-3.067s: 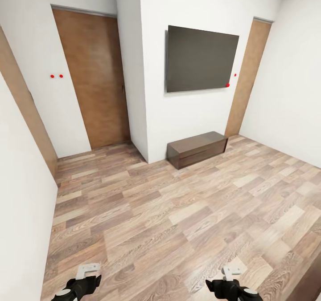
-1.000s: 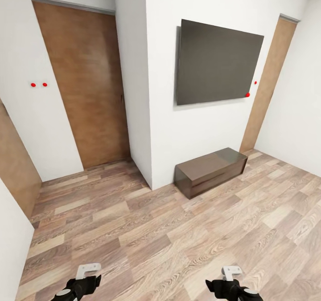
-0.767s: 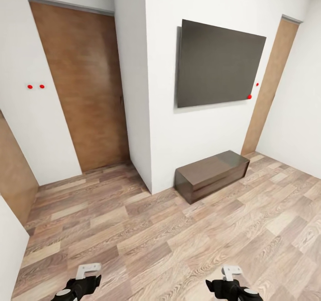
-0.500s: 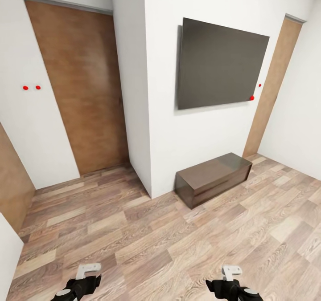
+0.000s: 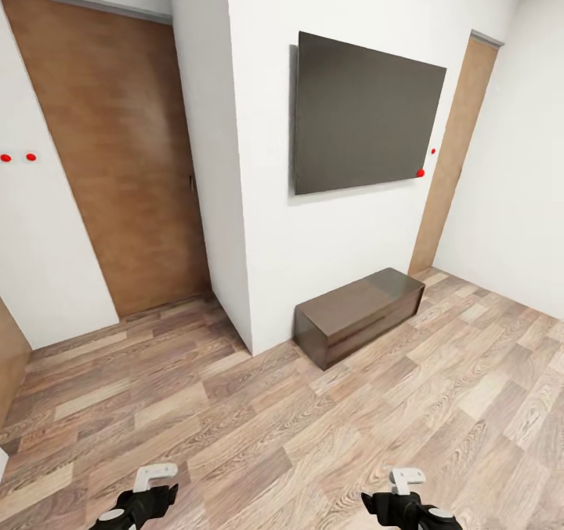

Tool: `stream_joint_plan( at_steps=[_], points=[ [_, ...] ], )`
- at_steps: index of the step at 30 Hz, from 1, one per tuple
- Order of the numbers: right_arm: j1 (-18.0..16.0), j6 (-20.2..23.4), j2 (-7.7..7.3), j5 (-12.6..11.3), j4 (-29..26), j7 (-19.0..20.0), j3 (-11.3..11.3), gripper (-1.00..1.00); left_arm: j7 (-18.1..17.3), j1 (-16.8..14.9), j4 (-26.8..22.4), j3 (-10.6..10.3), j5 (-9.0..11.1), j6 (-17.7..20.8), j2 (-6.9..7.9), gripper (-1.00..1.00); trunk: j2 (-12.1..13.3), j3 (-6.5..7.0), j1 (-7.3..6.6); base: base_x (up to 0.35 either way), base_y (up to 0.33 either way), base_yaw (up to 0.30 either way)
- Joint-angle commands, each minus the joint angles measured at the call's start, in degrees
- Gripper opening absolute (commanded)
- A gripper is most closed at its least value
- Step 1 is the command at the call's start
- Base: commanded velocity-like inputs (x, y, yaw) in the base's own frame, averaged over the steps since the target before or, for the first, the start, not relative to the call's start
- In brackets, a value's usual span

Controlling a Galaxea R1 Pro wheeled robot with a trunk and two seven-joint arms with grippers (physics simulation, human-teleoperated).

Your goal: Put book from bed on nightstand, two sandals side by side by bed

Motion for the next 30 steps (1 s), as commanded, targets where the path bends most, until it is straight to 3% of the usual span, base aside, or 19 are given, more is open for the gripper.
stream_joint_plan(
  at_steps=[1,30],
  points=[
    [-0.06,0.17,0.04,0.41,-0.06,0.42,-0.49,1.0,-0.05,-0.05,0.03,-0.49,0.6,-0.2,0.04,1.0,-0.13,-0.1,0.04,0.015,0.0,-0.238],
    [-0.06,0.17,0.02,0.41,0.0,0.44,-0.49,1.0,-0.11,-0.05,0.03,-0.45,0.6,-0.2,0.04,1.0,-0.13,1.12,0.04,0.007,0.013,-0.258]
  ],
)
